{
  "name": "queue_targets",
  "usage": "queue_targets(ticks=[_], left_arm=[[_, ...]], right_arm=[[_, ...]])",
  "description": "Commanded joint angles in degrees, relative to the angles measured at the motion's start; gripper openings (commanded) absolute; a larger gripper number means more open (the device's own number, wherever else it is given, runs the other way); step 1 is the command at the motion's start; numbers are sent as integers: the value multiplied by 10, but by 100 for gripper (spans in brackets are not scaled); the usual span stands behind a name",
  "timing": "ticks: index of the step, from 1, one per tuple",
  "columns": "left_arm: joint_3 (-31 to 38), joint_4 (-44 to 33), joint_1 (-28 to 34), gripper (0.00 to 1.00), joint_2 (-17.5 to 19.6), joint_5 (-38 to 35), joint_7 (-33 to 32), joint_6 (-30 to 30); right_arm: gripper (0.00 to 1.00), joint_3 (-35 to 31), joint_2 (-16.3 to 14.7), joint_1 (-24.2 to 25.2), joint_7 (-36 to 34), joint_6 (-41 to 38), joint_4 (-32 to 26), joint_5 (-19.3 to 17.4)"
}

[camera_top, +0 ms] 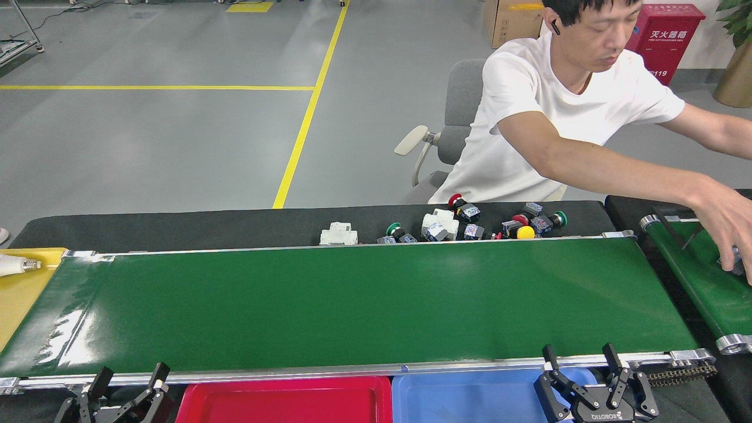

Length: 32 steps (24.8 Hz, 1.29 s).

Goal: Pick switch part from conveyor to tray

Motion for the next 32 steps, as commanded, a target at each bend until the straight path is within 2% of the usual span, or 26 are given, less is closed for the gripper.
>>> queue_targets(ticks=[1,10,18,32], left_arm=[[3,-7,-2,100,6,1,4,-2],[4,-8,-4,100,-2,2,5,-2],[4,-8,-9,100,9,4,7,-4],[3,-8,-18,100,6,4,7,-4]], right_arm=[[100,-4,1,0,-7,-1,-8,-1],[100,-4,2,5,-15,-1,-8,-1],[100,-4,4,10,-15,-1,-8,-1],[100,-4,2,10,-16,-5,-8,-2]])
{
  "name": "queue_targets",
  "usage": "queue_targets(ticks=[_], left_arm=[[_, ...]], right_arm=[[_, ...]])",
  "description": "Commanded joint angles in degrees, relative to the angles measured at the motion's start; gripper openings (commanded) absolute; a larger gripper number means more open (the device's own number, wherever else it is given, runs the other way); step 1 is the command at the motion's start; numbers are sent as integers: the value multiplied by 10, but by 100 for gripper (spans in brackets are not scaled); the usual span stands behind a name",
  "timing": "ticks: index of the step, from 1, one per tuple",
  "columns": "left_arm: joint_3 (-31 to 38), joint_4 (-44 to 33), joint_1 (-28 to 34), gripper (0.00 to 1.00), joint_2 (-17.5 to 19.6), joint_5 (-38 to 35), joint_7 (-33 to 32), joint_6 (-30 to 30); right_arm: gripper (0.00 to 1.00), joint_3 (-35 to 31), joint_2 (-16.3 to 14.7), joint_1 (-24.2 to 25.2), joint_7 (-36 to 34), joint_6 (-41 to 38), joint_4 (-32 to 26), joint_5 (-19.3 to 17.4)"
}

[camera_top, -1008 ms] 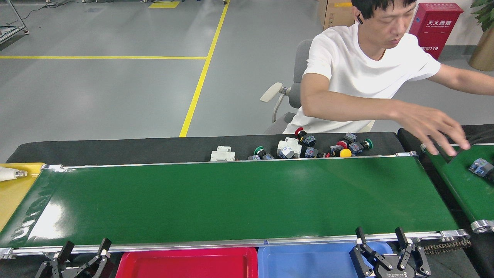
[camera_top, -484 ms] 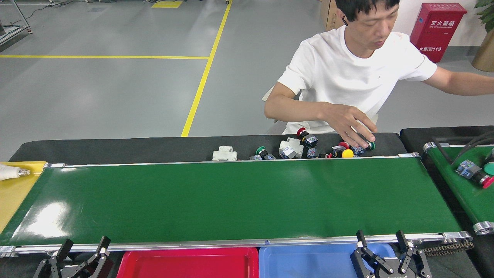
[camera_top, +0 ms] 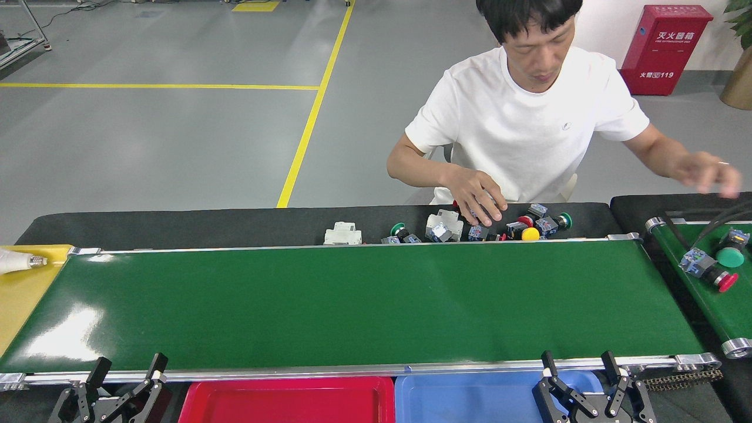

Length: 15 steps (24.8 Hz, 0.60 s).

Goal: Pick switch part from conveyor to tray

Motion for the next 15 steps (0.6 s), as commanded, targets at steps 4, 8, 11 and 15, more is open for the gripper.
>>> queue_targets(ticks=[4,8,11,15], left_arm=[[-2,-7,1,100,4,2,4,-8],[-2,-6,-1,100,4,2,5,-13],[-4,-7,-1,100,7,2,5,-20],[-4,-8,-2,100,-4,2,4,-24]], right_arm=[[100,-6,-2,-1,-3,-32,-8,-6],[100,-13,-2,-1,-1,-38,-8,-14],[100,-13,-2,-1,1,-37,-8,-13],[99,-14,-1,-1,11,-35,-8,-14]])
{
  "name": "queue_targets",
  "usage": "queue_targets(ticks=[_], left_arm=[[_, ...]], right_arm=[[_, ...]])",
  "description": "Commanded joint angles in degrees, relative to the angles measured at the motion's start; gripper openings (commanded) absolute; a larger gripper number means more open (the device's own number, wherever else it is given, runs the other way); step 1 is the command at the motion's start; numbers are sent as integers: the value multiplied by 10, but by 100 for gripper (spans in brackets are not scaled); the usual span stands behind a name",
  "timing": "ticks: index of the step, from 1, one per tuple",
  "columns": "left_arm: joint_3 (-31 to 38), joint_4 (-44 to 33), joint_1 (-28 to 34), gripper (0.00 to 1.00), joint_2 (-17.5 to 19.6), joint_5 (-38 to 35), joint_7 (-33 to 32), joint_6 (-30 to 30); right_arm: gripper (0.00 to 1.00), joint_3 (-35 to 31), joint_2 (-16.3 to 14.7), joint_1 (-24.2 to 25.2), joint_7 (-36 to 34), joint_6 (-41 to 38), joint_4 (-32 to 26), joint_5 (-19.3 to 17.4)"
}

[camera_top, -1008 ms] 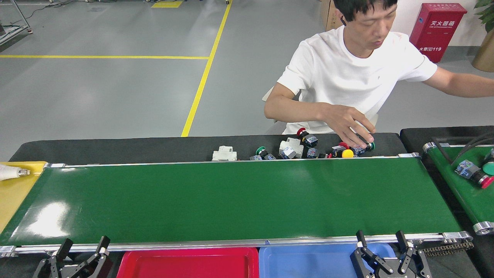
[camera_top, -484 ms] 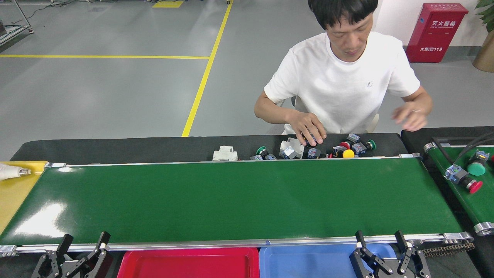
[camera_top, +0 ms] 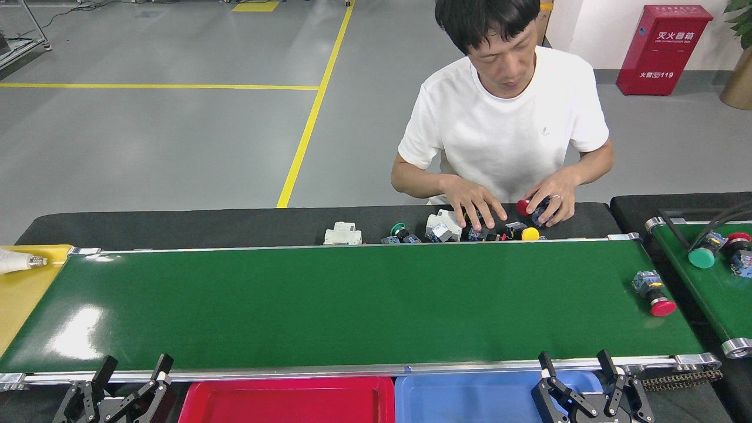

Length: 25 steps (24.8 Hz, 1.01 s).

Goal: Pick switch part from conveyor to tray

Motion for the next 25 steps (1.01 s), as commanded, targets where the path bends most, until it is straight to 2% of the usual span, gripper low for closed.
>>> queue_targets(ticks=[1,7,8,10,12,16,19,25], left_arm=[[0,-8,-3,100,-2,1,5,-2],[-30,-8,-4,100,28,7,21,41],[-49,-8,-4,100,43,19,23,61],[-92,-8,-5,100,96,61,26,112],[-114,-8,-9,100,129,89,27,138],[-116,-7,-15,100,132,94,26,136],[-116,-8,-15,100,120,94,22,125],[-120,-7,-18,100,111,91,21,115]], right_arm=[[99,-4,1,-1,10,3,-8,-1],[99,-22,1,-4,34,8,-8,-2],[99,-32,1,-7,55,8,-8,-2],[98,-55,1,-16,100,8,-8,-2],[97,-68,0,-25,121,7,-7,-2],[97,-88,-4,-42,128,6,-4,-3],[97,-89,-10,-55,159,4,7,-3],[92,-88,-14,-122,175,5,70,-2]])
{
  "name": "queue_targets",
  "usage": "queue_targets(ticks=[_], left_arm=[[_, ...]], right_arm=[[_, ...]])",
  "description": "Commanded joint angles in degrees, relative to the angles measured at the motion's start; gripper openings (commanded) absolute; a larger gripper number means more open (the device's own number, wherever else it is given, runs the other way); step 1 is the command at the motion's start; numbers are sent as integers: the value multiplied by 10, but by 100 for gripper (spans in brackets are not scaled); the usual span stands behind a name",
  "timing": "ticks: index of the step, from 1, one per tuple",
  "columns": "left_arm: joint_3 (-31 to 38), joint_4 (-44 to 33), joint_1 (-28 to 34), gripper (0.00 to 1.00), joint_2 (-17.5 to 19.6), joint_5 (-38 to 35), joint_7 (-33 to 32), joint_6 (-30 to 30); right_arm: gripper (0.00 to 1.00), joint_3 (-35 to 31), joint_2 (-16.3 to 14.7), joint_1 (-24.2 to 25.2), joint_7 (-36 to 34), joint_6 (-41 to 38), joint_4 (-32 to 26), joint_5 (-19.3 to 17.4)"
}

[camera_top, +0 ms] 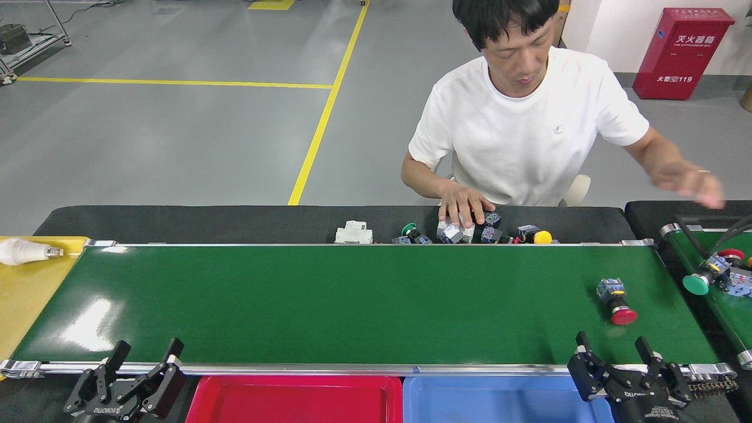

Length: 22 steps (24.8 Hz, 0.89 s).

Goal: Pick switch part from conveyor to tray

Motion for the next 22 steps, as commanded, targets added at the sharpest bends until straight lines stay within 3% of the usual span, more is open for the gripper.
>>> queue_targets(ticks=[1,9,11,14,16,18,22], left_arm=[[0,-7,-10,100,-1,-1,1,-2],[-2,-5,-17,100,-11,-3,0,-5],[-5,-2,-25,100,-22,-17,0,-4],[-22,-1,-43,100,-57,-88,1,-3],[-26,-6,-42,100,-90,-123,1,-5],[-26,-7,-36,100,-111,-131,1,-5],[-25,-7,-28,100,-115,-131,1,-7]], right_arm=[[92,-2,-7,-18,2,-2,14,-1],[91,1,-13,-63,3,0,76,4],[85,3,-13,-83,4,0,98,3],[66,6,-14,-93,9,-3,109,3],[39,18,-14,-94,23,-4,113,2],[20,25,-14,-94,34,-6,113,0],[19,48,-10,-95,35,-7,119,-1]])
